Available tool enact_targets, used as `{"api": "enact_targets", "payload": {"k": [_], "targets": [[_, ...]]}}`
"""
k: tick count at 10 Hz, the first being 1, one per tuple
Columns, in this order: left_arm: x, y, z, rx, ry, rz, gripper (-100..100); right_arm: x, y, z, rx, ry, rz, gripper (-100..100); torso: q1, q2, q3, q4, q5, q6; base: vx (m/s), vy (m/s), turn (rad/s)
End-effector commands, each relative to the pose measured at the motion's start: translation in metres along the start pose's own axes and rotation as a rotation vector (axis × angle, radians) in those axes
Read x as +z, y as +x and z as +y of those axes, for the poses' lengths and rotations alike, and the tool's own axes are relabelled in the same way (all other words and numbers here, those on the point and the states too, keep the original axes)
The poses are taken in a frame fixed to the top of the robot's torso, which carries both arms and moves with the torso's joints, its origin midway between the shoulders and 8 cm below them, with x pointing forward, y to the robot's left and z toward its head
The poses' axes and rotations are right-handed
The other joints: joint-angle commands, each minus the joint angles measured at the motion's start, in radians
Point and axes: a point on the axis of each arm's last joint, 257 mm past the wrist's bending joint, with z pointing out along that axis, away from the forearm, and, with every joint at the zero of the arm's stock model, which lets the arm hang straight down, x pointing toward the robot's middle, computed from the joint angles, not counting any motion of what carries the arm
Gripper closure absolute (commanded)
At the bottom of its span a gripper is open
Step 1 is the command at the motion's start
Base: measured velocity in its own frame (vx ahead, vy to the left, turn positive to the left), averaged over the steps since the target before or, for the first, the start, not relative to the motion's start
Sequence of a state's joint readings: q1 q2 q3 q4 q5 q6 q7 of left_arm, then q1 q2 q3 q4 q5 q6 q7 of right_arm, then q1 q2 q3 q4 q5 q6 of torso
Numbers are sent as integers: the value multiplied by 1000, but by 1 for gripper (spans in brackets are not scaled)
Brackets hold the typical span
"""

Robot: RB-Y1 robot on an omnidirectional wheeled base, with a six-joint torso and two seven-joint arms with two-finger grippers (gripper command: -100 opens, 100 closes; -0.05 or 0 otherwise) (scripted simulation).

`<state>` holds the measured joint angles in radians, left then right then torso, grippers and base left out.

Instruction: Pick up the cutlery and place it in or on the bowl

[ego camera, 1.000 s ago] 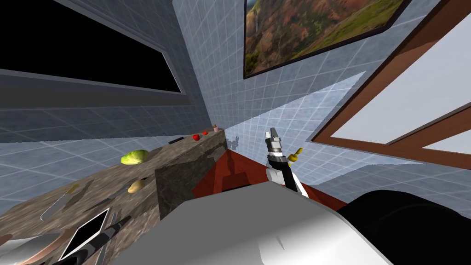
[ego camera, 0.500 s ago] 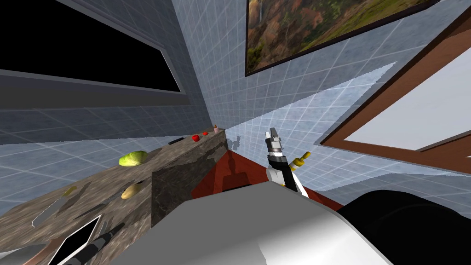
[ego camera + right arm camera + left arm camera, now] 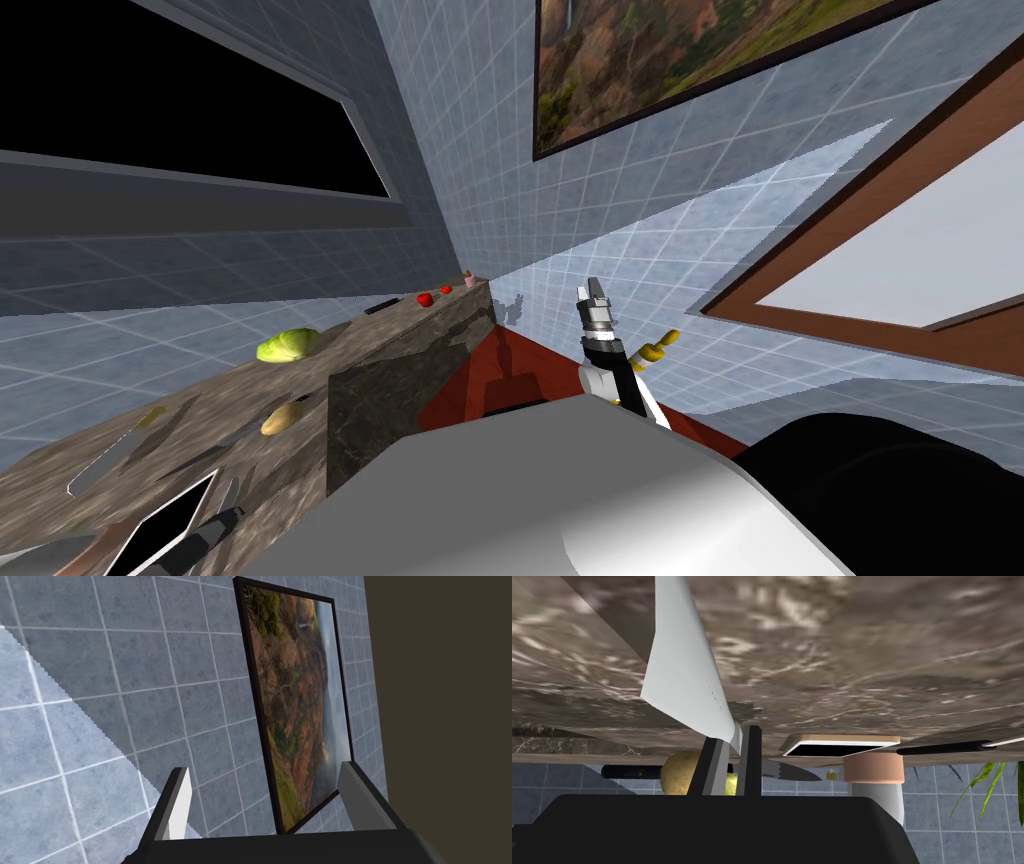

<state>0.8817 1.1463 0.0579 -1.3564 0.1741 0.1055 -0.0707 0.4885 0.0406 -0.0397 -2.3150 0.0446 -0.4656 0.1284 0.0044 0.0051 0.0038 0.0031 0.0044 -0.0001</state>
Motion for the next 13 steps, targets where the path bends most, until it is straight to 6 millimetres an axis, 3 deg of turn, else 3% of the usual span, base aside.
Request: {"api": "enact_targets", "payload": {"k": [1,2,10,11,12,13], "targets": [[0,0,0,0,0,0,0,0,0,0,0,0,0,0,0,0,0,0,0,0,0,0,0],[0,-3,-12,-15,6,1,100,0,0,0,0,0,0,0,0,0,0,0,0,0,-72,11,-77],[-7,-18,-58,-45,-19,-9,100,0,0,0,0,0,0,0,0,6,3,0,-1,-2,-108,25,-55],[-7,-17,-56,-40,-13,-6,100,0,0,0,0,0,0,0,1,6,3,0,-1,-2,-47,13,-19],[-7,-17,-56,-44,-15,-7,0,0,0,0,0,0,0,0,0,3,1,0,-1,-3,-8,2,5],[-9,-19,-34,-37,-38,4,100,0,0,0,0,0,0,0,0,1,0,-1,-1,-3,9,-40,-247]]}}
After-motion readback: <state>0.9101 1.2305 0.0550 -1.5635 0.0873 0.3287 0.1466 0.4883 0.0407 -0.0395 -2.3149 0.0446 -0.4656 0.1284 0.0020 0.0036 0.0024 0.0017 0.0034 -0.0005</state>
